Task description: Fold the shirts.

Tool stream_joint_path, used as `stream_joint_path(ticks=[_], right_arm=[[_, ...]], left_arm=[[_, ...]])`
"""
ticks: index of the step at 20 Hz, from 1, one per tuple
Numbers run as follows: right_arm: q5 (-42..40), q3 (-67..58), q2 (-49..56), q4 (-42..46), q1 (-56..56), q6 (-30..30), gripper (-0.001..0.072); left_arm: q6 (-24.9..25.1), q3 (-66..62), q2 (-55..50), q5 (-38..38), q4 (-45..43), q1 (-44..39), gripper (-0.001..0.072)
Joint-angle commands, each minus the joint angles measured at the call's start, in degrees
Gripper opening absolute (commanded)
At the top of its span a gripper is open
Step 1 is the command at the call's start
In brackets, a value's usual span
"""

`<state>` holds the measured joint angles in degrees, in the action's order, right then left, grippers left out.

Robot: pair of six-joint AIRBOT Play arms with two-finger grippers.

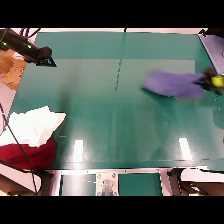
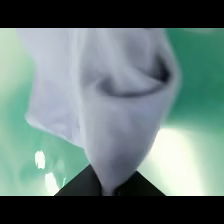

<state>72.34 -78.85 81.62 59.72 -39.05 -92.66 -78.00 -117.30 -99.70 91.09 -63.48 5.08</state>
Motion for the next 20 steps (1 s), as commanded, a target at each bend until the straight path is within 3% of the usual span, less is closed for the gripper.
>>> stream_joint_path(ticks=[1, 7, 15, 16, 17, 18, 20], right_arm=[[1.05, 7.34, -6.67, 5.14, -20.52, 1.51, 0.001], [-4.31, 22.27, -10.01, 5.11, -48.02, 7.19, 0.0012], [-9.11, 27.17, -6.34, 6.78, -50.05, 10.45, 0.002], [-8.17, 26.34, -6.34, 7.19, -50.07, 10.45, 0.0178], [-6.14, 24.92, -6.34, 8.33, -50.07, 10.29, 0.0401], [-2.71, 22.43, -6.34, 11.28, -50.07, 9.46, 0.0465], [7.04, 15.87, -6.36, 21.55, -50.05, -0.83, 0.0423]], left_arm=[[0.02, 1.07, 0.04, -0.37, 0.02, 0.0, 0.0031], [-0.02, 1.55, 0.04, -1.25, 0.11, -0.04, 0.0032], [-1.51, 1.55, 0.04, -1.33, 0.48, -0.04, 0.0031], [-1.51, 1.55, 0.04, -1.38, 0.48, -0.04, 0.0031], [-1.51, 1.55, 0.04, -1.38, 0.48, -0.04, 0.0032], [-1.51, 1.55, 0.04, -1.38, 0.48, -0.04, 0.0031], [-1.51, 1.53, 0.11, -1.57, 0.48, -0.04, 0.0031]])
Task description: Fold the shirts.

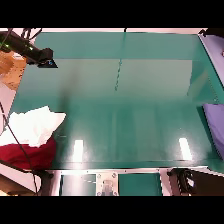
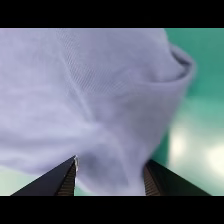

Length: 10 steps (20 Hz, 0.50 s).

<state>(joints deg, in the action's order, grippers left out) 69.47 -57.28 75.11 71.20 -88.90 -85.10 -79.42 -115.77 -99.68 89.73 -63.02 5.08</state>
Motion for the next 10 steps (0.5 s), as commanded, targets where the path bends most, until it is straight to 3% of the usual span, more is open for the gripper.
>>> stream_joint_path(ticks=[1, 2, 4, 8, 10], right_arm=[[15.41, -9.01, 0.15, 14.53, -0.2, -12.92, 0.0266], [19.32, -12.04, -0.07, 15.91, -0.15, -14.14, 0.0147], [18.69, -13.09, -3.15, 12.52, 2.62, -14.14, 0.0014], [9.4, -9.29, -8.68, -4.48, 20.52, -8.24, 0.0014], [8.22, -9.31, -10.1, -5.97, 33.11, -7.21, 0.0013]], left_arm=[[-0.07, -0.04, 0.15, -0.68, 0.0, -0.04, 0.0031], [-0.07, -0.07, 0.2, -1.38, 0.04, -0.04, 0.0031], [-0.17, -0.07, 0.26, -1.49, 0.02, -0.04, 0.0031], [-1.62, 0.55, 0.66, 3.34, 0.39, -0.04, 0.003], [-2.12, 5.97, 3.85, 2.64, 0.26, -0.07, 0.003]])
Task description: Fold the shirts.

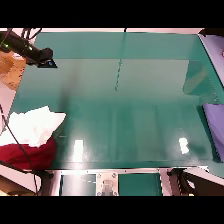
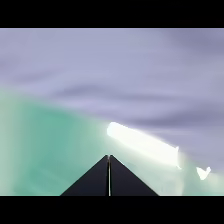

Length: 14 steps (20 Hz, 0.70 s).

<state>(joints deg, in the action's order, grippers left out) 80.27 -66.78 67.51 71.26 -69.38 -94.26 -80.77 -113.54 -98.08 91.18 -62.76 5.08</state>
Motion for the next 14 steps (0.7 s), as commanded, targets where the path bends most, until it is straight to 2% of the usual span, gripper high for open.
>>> stream_joint_path(ticks=[1, 4, 9, 14], right_arm=[[-3.19, 0.24, -3.1, -5.79, 20.33, 1.95, 0.0013], [-4.94, 2.27, -4.74, -5.03, 39.34, 1.44, 0.0013], [-14.75, 11.96, -7.23, -3.74, 66.64, -2.51, 0.0013], [-16.11, 12.48, -6.54, -3.39, 73.94, -3.3, 0.0014]], left_arm=[[-0.7, 8.09, 4.87, 0.48, -0.17, -0.39, 0.003], [0.33, 24.94, 15.63, -3.78, -0.33, -1.31, 0.003], [0.68, 54.18, 35.95, -12.92, -2.32, -1.33, 0.003], [0.76, 59.12, 40.48, -13.84, -5.86, -1.33, 0.0031]])
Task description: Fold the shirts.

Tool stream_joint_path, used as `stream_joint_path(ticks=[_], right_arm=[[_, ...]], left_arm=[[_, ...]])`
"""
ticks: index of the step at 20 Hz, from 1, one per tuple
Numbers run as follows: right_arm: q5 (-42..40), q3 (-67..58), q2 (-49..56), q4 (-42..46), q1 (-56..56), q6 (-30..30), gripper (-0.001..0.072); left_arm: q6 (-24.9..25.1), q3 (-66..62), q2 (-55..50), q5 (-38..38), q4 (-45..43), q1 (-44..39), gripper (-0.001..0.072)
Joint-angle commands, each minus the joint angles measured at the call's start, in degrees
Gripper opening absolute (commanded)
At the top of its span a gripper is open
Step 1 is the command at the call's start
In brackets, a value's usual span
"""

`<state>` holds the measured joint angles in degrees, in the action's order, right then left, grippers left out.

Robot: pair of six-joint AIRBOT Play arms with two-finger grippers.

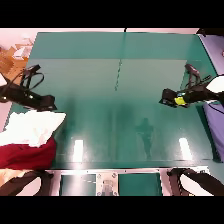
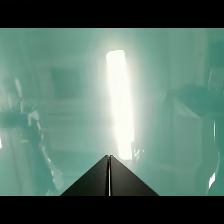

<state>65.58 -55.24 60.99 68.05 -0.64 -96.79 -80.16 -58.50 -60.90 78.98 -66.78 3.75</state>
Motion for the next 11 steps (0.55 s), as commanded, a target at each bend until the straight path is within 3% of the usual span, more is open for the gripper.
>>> stream_joint_path(ticks=[1, 6, 11], right_arm=[[0.42, 0.94, -0.02, -1.49, 5.35, -0.92, 0.0014], [0.9, 0.94, -0.02, -2.03, 5.33, -0.94, 0.0014], [0.9, 0.94, -0.02, -2.03, 5.33, -0.92, 0.0014]], left_arm=[[0.13, 4.11, 3.28, -2.01, -1.81, 0.0, 0.0032], [0.11, 4.11, 3.28, -3.39, -1.81, 0.0, 0.0032], [-2.43, 4.11, 3.28, 2.69, -1.14, 0.0, 0.0031]])
